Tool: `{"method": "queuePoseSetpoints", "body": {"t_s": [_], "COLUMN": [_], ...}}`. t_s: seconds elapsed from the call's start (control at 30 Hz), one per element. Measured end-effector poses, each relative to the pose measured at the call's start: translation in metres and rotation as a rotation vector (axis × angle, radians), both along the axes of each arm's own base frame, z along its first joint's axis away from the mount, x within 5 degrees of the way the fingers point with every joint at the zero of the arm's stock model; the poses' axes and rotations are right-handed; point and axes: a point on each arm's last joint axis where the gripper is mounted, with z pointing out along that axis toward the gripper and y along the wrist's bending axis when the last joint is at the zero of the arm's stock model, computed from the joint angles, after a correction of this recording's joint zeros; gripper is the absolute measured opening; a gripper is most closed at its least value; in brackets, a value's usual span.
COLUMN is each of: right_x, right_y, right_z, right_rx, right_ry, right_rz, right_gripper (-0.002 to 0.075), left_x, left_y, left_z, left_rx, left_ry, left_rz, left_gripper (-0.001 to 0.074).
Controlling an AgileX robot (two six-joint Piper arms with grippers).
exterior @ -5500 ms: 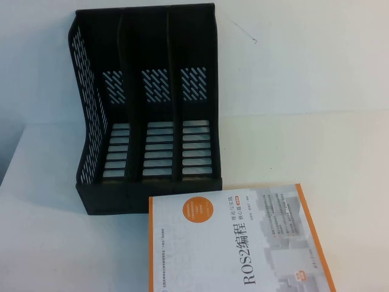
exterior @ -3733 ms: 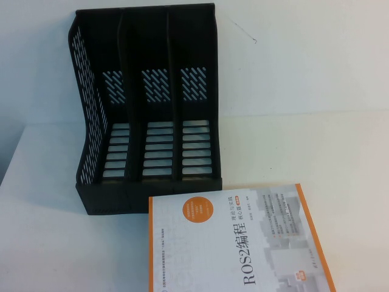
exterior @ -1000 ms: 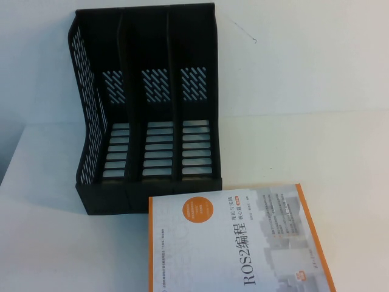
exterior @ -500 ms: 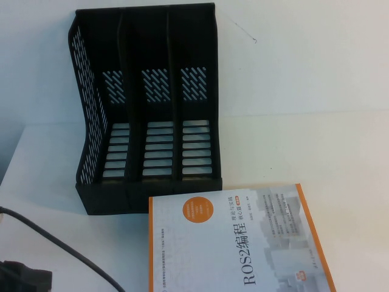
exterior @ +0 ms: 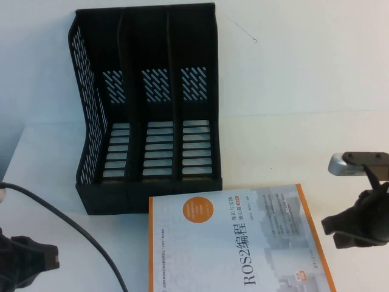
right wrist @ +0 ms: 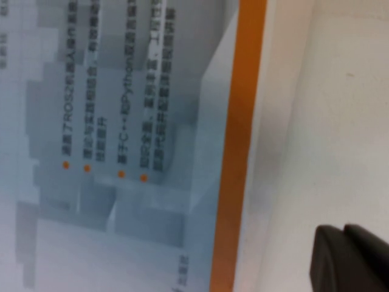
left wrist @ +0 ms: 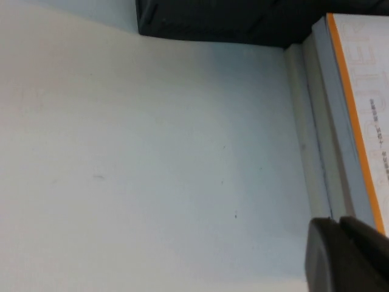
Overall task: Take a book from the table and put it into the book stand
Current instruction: Push book with right arm
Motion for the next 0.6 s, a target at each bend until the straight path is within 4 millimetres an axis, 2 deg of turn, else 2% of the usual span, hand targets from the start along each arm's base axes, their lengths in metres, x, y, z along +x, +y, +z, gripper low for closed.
{"method": "queuePoseSetpoints", "body": {"t_s": [0.13,0.3,0.37,0.6], "right_x": [0.009,0.009,0.006,0.002], "right_y": [0.012,0.036,0.046,0.073], "right_z": [-0.009,-0.011,-0.01,-0.005], "right_rx": [-0.01,-0.019,-0.022,0.003], "right_ry": [0.026,0.025,0.014,-0.015], "right_rz": [0.034,0.107,0.144,0.197], "right_gripper": [0.0004,0.0004,0.0005,0.0005], "left_x": [0.003,0.005,0.006,0.009], "left_y": [0.0,-0.002,-0.003,-0.006], "left_z": [0.002,0.005,0.006,0.008], "left_rx": [-0.022,-0.082,-0.105,-0.173], "left_ry": [-0.025,-0.036,-0.044,-0.045], "left_rz": [0.027,0.057,0.072,0.104], "left_gripper": [-0.0003,0.0018,0.0068,0.0356]}}
